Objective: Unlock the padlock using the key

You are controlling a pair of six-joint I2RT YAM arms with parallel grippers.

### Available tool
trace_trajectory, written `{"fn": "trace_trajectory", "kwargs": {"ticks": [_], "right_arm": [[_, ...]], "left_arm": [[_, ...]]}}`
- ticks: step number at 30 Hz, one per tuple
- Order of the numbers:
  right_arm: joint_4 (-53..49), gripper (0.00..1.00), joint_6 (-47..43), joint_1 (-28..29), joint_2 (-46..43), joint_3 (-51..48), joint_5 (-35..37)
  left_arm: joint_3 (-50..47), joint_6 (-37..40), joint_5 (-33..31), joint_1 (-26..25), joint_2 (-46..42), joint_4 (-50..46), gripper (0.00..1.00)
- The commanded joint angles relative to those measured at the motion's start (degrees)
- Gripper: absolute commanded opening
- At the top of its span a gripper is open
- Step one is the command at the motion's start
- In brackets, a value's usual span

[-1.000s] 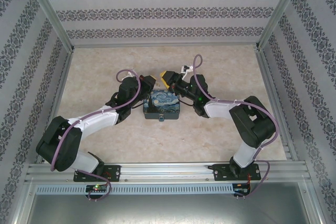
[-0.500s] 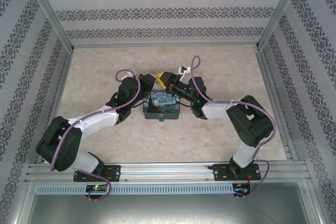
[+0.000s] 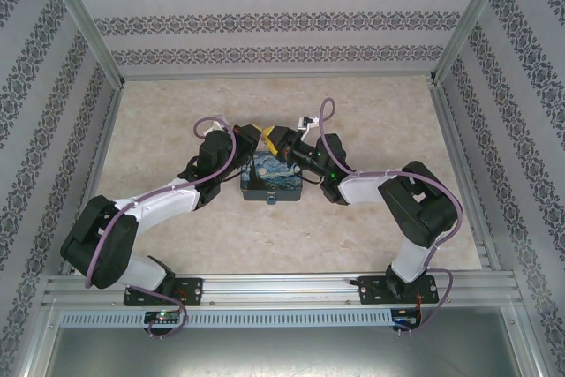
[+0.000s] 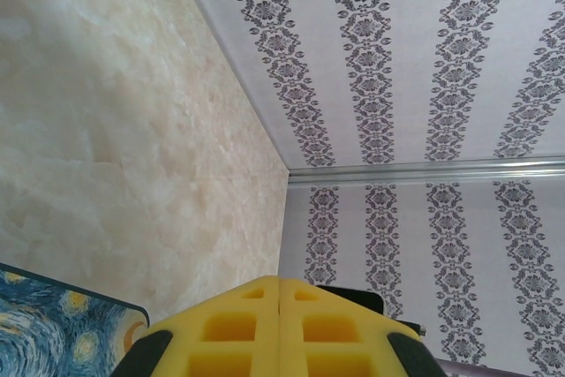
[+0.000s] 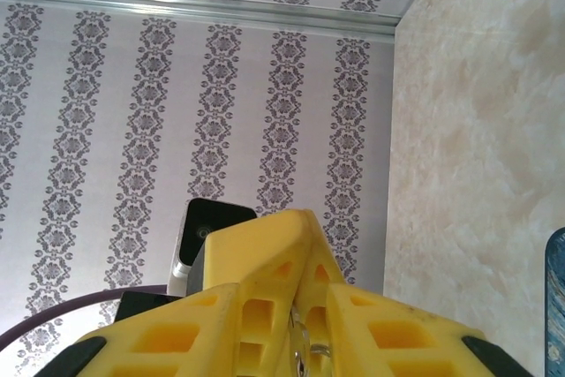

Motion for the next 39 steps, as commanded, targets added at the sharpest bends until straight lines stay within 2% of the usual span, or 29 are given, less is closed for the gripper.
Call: {"fn": "trace_trajectory", "kwargs": {"ticks": [1,9,15,26,39], "right_arm": [[4.1,0.31,0.8,0.7,1.6,-0.5,-0.3],[5.4,0.27,1.6,1.0,2.7,-0.5,-0.2],[5.7,0.18,1.9,0.9,2.8,-0.6,0.0],[6.9,0.22,2.6,1.4,2.5,-1.0,-0.6],[7.9,0.18,3.1,1.7,2.5,-2.1,-0.2]], "left_arm": [[-0.3,-0.6,-1.2,-1.0,-1.3,2.7,0.00],[-0.2,-0.5,-1.3,-1.0,-1.2,2.7,0.00],[-0.4,-0.3,-1.5,-1.1,-1.3,2.7,0.00],[-0.3,0.1,-2.0,-1.3,-1.3,2.5,0.00],[-0.5,0.5,-2.5,-1.3,-1.4,2.3,0.00]]}}
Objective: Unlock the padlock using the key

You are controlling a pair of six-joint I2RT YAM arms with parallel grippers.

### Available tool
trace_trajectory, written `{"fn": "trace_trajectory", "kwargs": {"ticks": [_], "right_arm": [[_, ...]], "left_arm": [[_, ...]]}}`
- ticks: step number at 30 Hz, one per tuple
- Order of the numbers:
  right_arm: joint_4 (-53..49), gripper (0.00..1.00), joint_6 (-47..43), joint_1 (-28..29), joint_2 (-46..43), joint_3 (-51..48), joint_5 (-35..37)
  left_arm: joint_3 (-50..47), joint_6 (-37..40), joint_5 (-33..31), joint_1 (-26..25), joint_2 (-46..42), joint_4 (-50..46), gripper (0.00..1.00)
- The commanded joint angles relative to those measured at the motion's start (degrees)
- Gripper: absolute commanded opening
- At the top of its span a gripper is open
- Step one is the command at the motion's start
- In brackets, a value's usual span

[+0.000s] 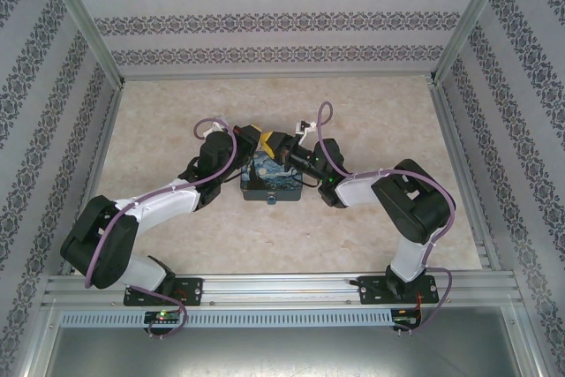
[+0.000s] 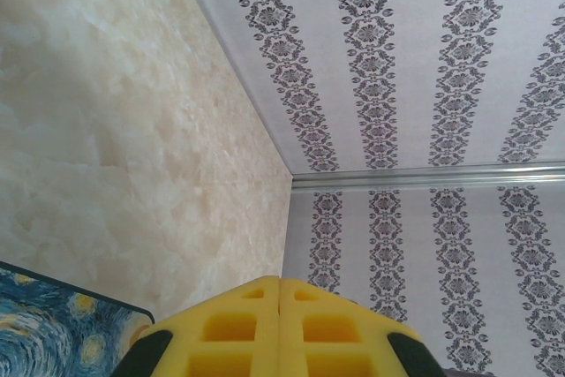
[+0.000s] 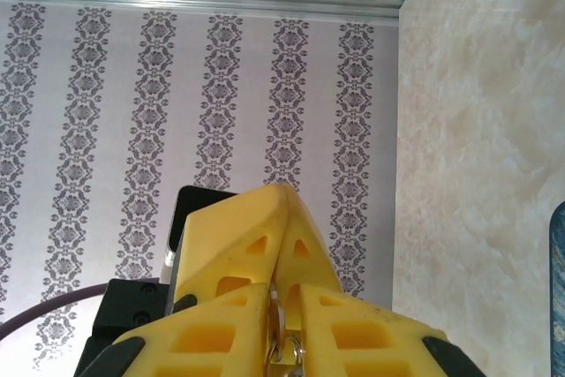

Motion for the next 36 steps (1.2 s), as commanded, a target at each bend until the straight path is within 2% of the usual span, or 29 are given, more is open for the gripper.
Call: {"fn": "trace_trajectory", "kwargs": {"ticks": [1,6,9,34,35,36], "right_arm": [[3.3,0.17,0.3,0.6,0.4,-1.0,-0.3],[3.6,0.09,0.4,0.6,0.2,-1.2,-0.1],[3.6,0.00,0.4,0.5,0.3,-1.1,-0.1],[3.2,0.00,1.2,-0.5,0.7,-2.5,2.7],[3.2,0.00,1.1,-0.6,0.6,-2.5,2.5],[3.2,0.00,1.0,-0.6,0.5,-2.6,2.4]], "left_arm": [[-0.1,0.5,-1.4,-0.9,-1.4,2.3,0.00],[-0.2,0.4,-1.5,-1.0,-1.5,2.3,0.00],[-0.2,0.5,-1.5,-1.1,-1.6,2.3,0.00],[-1.5,0.6,-5.5,-3.0,-4.8,-0.8,0.00],[-1.4,0.7,-5.5,-3.0,-4.9,-1.0,0.03],[-1.4,0.6,-5.5,-3.0,-4.9,-1.7,0.14]]}}
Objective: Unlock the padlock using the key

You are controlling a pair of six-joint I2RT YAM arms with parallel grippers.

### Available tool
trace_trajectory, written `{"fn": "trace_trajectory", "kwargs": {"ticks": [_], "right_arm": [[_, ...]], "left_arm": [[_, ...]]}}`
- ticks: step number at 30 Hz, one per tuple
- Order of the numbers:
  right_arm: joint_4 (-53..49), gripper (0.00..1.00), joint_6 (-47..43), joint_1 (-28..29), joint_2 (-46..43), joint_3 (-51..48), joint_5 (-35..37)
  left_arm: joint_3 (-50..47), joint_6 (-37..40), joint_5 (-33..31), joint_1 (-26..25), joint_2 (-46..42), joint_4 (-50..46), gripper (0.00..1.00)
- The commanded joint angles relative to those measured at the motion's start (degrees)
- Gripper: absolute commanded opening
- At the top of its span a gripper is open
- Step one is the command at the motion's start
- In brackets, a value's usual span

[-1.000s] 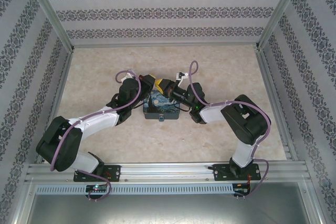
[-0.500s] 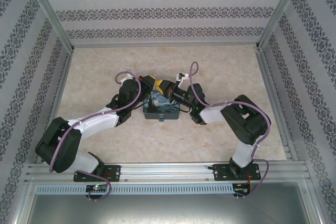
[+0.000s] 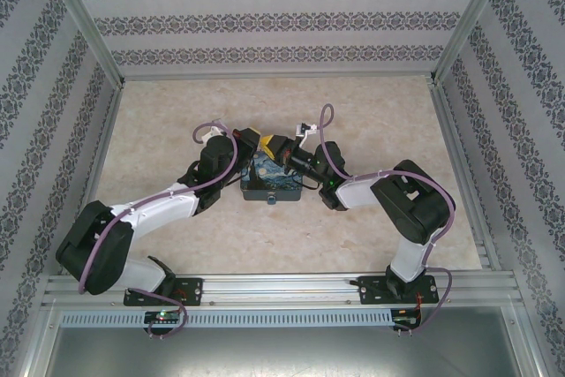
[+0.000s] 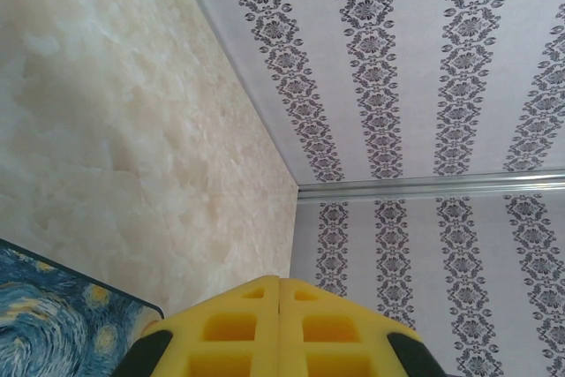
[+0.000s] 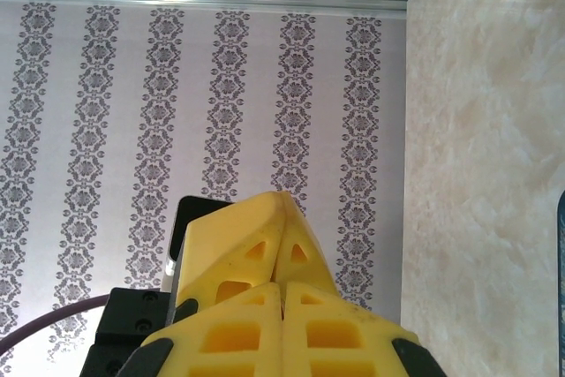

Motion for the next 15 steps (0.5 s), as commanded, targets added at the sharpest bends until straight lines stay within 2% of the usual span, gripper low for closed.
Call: {"fn": "trace_trajectory", "kwargs": {"ticks": [1,2,4,7,12,15], "right_arm": [[0.7,0.00,-0.5,-0.7,0.2,-1.3,2.1],[0.5,0.00,-0.5,-0.8,-0.1,-1.7,2.0],[0.2,0.00,-1.0,-1.0,-0.9,-2.9,1.5],[-0.8,0.00,-1.9,-1.4,-2.7,-5.0,0.7],[-3.6,0.00,-4.1,-1.5,-6.5,-8.9,-1.4],[-4.6,0.00,-5.4,-1.4,-9.3,-12.3,-2.2]], "left_arm": [[0.0,0.3,-1.3,-0.9,-2.7,-0.7,0.30],[-0.1,0.7,-1.4,-0.8,-3.2,-1.3,0.45],[-0.2,1.7,-1.4,-0.8,-4.9,-3.1,0.67],[-1.3,3.9,-1.9,-0.7,-9.2,-8.0,0.85],[-2.3,10.1,1.0,-0.6,-16.6,-19.6,1.00],[-1.5,16.5,5.3,-0.6,-19.2,-28.2,1.00]]}}
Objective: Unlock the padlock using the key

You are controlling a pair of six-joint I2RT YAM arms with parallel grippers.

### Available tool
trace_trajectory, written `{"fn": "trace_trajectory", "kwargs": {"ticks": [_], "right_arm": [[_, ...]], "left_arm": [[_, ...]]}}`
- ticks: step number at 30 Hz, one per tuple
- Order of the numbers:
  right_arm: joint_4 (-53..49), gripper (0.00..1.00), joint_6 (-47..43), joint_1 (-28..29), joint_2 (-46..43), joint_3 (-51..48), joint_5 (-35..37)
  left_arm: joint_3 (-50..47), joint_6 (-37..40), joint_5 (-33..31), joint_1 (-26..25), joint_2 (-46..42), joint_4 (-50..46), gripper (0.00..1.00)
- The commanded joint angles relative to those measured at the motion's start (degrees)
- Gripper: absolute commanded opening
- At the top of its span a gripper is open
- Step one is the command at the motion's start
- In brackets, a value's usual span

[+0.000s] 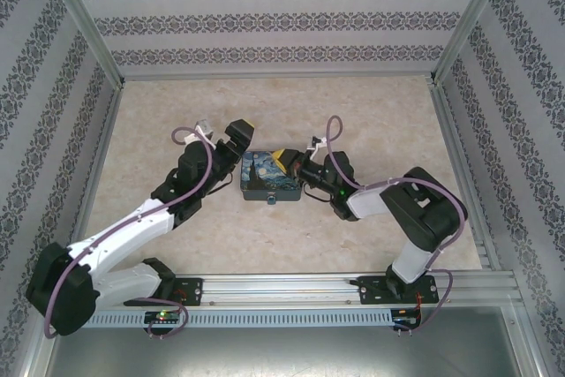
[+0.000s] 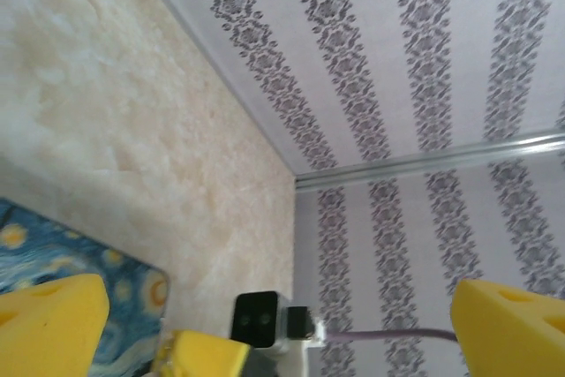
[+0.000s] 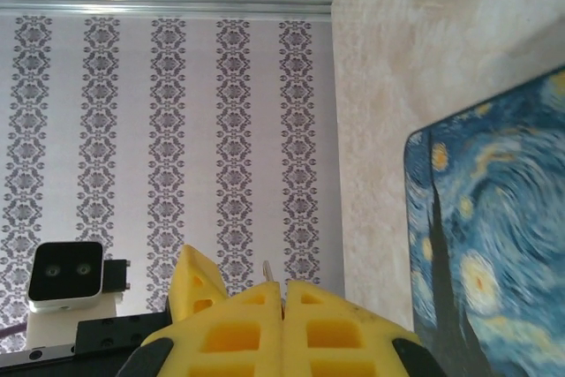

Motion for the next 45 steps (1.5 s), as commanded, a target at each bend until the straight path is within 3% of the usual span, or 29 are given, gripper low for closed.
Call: {"fn": "trace_trajectory", "kwargs": {"ticks": [1,6,15,28,45], "right_arm": [[-0.6,0.00,-3.6,0.0,-4.1,-3.4,-1.7],[-2.4,0.00,-7.2,1.5,-7.9,-8.1,-2.3],[1.0,0.00,-10.7,2.2,-6.6,-12.1,-0.8],[8.9,0.00,-11.2,3.1,0.8,-13.2,-1.5],[12.4,0.00,-9.1,0.2,9.0,-7.4,-2.5]], "left_arm": [[0.0,9.8,5.3,-0.5,-2.1,-13.8,1.00],[-2.5,18.3,11.9,-0.6,-4.8,-20.1,1.00],[-12.6,24.4,18.6,-2.6,-8.7,-14.0,1.00],[-17.1,23.9,17.1,-7.2,-2.0,-1.1,1.00],[-13.2,25.0,12.0,-7.1,10.6,7.2,1.00]]}}
